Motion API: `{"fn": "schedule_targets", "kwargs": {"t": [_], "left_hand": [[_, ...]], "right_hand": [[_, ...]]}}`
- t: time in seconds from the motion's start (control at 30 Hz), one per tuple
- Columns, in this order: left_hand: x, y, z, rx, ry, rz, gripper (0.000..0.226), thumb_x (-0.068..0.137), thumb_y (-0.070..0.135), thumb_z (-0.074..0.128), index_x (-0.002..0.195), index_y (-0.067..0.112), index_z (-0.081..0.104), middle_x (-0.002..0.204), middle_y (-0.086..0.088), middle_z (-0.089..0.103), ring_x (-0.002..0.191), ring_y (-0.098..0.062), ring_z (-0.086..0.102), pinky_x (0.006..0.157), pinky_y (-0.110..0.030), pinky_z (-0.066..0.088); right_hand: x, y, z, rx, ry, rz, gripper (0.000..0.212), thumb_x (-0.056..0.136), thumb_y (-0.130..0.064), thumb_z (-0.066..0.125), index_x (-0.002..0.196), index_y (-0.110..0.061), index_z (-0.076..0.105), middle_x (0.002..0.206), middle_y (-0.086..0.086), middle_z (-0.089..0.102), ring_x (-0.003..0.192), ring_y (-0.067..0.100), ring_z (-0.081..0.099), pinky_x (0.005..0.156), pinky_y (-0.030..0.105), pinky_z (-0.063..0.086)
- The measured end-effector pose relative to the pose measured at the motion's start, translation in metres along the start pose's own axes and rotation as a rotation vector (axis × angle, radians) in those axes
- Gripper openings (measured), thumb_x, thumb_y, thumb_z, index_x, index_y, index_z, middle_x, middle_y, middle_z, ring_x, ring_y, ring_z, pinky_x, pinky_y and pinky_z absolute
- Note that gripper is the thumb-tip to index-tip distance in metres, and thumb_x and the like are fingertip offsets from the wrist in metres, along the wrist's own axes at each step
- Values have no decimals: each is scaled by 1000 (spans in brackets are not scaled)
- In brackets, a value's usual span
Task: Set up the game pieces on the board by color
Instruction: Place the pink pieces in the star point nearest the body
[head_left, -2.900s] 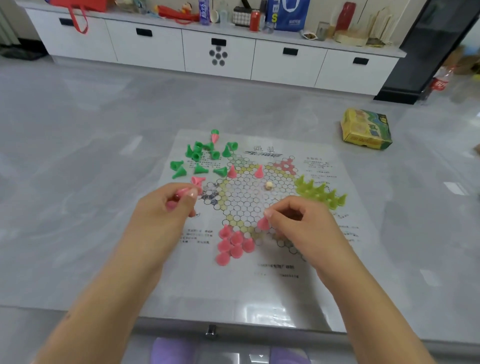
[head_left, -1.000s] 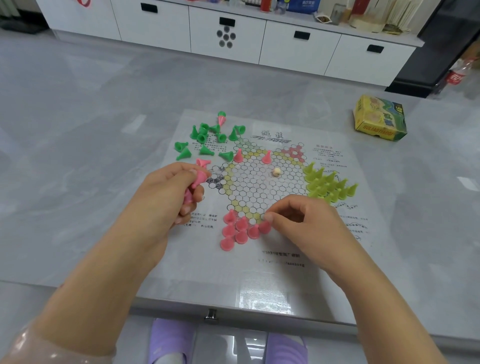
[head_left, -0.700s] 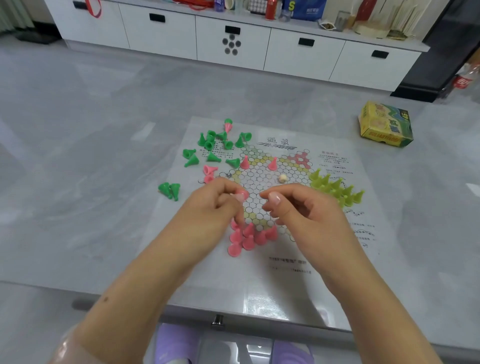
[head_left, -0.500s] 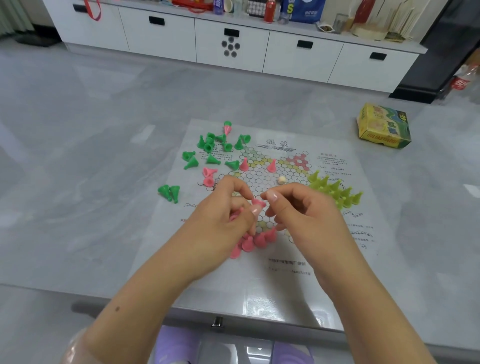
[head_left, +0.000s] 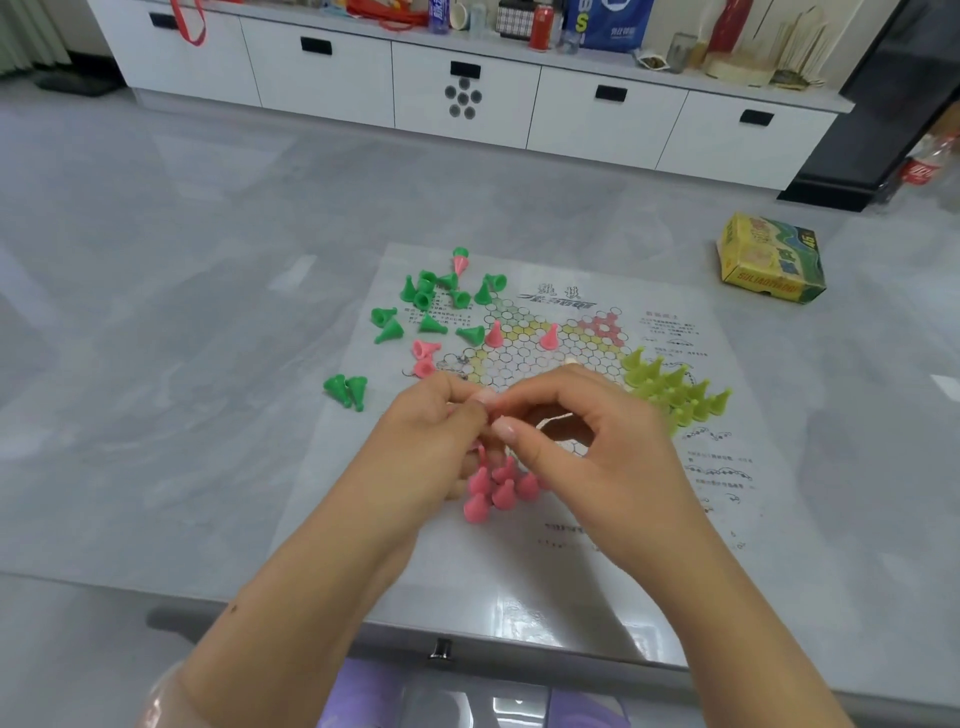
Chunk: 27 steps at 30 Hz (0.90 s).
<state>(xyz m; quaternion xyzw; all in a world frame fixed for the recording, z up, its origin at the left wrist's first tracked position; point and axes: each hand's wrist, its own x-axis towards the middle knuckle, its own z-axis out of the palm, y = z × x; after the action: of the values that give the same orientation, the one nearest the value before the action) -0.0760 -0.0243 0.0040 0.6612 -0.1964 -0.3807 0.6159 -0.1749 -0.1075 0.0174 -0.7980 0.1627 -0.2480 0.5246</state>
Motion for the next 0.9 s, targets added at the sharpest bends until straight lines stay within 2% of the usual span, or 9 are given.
{"fn": "schedule_targets", "kwargs": {"t": [0.13, 0.3, 0.6, 0.73, 0.8, 0.9], "left_hand": [[-3, 2, 2, -108, -62, -54, 24, 95, 12, 41, 72, 11, 48, 46, 0, 49, 28, -3, 26, 30, -10, 23], [-3, 5, 1, -144, -56, -79, 26, 93, 7, 40, 68, 9, 49, 42, 0, 48, 28, -4, 24, 30, -10, 18], [-5, 7, 1, -138, -65, -73, 22, 94, 10, 39, 74, 9, 48, 44, 0, 48, 30, -5, 24, 31, -12, 19], [-2, 7, -1, -108, 1, -82, 13, 94, 15, 44, 85, 14, 54, 51, 2, 53, 34, -5, 28, 31, -12, 26], [1, 7, -4, -95, 94, -69, 11, 92, 15, 46, 88, 16, 56, 55, 4, 54, 38, -6, 30, 32, -11, 27], [5, 8, -10, -125, 184, -62, 13, 91, 12, 46, 84, 14, 56, 63, 2, 54, 43, -8, 30, 33, -13, 25]], "right_hand": [[1, 6, -2, 39, 47, 47, 12, 80, -3, 66, 75, -14, 68, 69, 4, 66, 49, 16, 63, 46, 26, 53], [2, 8, -3, -52, 2, -22, 14, 77, -7, 70, 78, -21, 72, 77, -3, 65, 58, 14, 65, 55, 22, 54], [2, 7, 0, -43, 53, -1, 15, 79, -6, 68, 75, -20, 70, 74, -1, 66, 55, 11, 65, 48, 23, 52], [4, 1, -2, 115, 181, 136, 11, 80, -8, 66, 72, -14, 68, 72, 6, 69, 48, 0, 57, 43, 13, 46], [6, 7, -7, 116, 245, 217, 14, 82, -12, 65, 70, -19, 68, 75, 0, 72, 55, -5, 55, 49, 9, 45], [8, 19, -11, 63, 221, 388, 16, 84, -14, 64, 69, -18, 69, 73, -12, 72, 61, -10, 57, 51, 3, 40]]}}
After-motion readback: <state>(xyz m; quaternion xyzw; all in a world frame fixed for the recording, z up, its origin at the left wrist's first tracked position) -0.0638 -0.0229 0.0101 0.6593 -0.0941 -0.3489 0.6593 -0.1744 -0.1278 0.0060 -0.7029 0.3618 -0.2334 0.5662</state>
